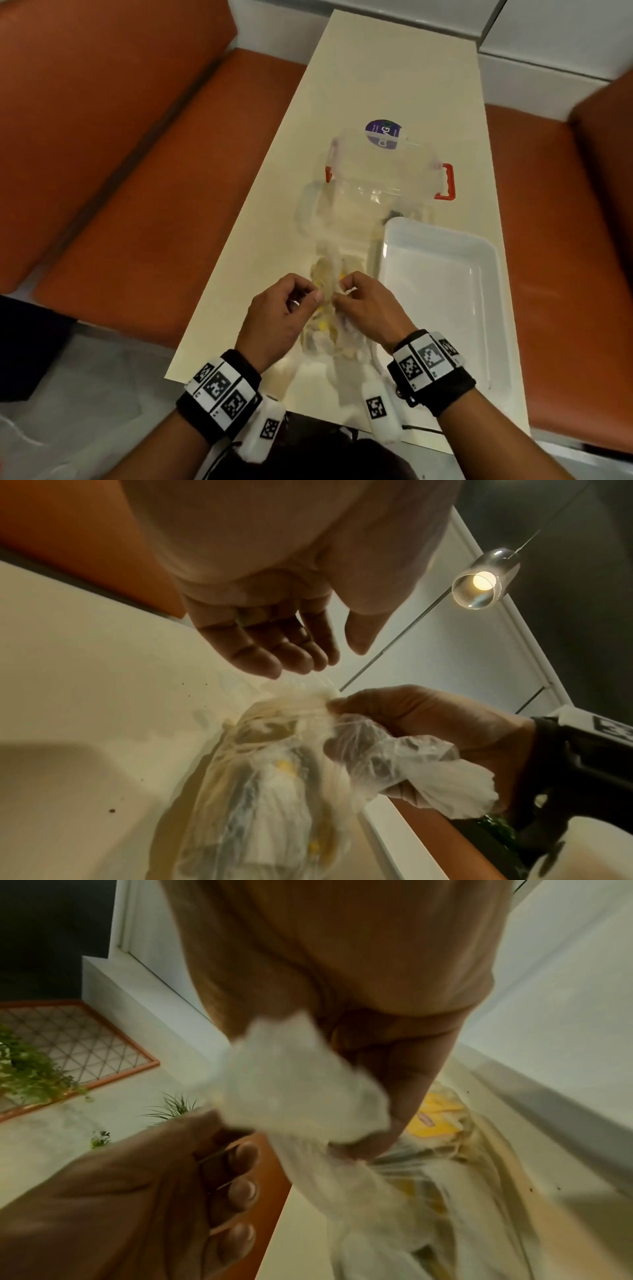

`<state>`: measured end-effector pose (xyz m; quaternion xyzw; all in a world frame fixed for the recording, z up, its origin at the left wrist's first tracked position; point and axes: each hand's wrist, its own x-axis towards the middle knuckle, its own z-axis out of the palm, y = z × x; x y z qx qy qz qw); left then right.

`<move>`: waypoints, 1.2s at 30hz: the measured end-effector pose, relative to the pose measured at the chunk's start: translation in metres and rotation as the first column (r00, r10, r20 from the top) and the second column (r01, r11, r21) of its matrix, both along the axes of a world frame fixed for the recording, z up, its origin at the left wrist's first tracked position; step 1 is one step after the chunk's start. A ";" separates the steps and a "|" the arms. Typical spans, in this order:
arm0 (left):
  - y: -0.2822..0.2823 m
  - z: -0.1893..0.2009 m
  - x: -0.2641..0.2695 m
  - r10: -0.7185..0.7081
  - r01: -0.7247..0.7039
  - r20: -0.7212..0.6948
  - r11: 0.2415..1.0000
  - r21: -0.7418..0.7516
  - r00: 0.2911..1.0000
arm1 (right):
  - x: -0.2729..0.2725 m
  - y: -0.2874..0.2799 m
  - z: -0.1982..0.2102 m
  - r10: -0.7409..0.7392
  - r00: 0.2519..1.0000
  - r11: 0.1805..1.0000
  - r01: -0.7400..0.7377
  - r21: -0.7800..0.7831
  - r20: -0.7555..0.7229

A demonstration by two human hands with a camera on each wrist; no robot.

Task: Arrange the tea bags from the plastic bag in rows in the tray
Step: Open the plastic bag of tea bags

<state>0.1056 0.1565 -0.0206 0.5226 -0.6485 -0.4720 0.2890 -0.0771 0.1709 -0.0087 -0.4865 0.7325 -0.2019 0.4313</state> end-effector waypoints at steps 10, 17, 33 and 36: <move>-0.011 -0.008 -0.025 0.078 -0.024 -0.134 0.931 0.364 0.988 | 0.020 0.028 0.004 -0.089 0.967 0.990 0.113 -0.088 0.239; -0.005 -0.007 -0.027 0.107 0.040 -0.299 0.893 0.449 0.948 | 0.003 0.032 0.006 -0.321 0.770 0.944 0.308 0.118 0.551; -0.007 0.001 -0.032 0.156 -0.028 -0.266 0.902 0.431 0.951 | 0.005 0.026 0.001 -0.202 0.883 0.967 0.247 -0.055 0.423; -0.008 0.000 -0.034 0.171 -0.029 -0.275 0.891 0.454 0.946 | 0.004 0.027 0.003 -0.235 0.851 0.959 0.281 -0.027 0.470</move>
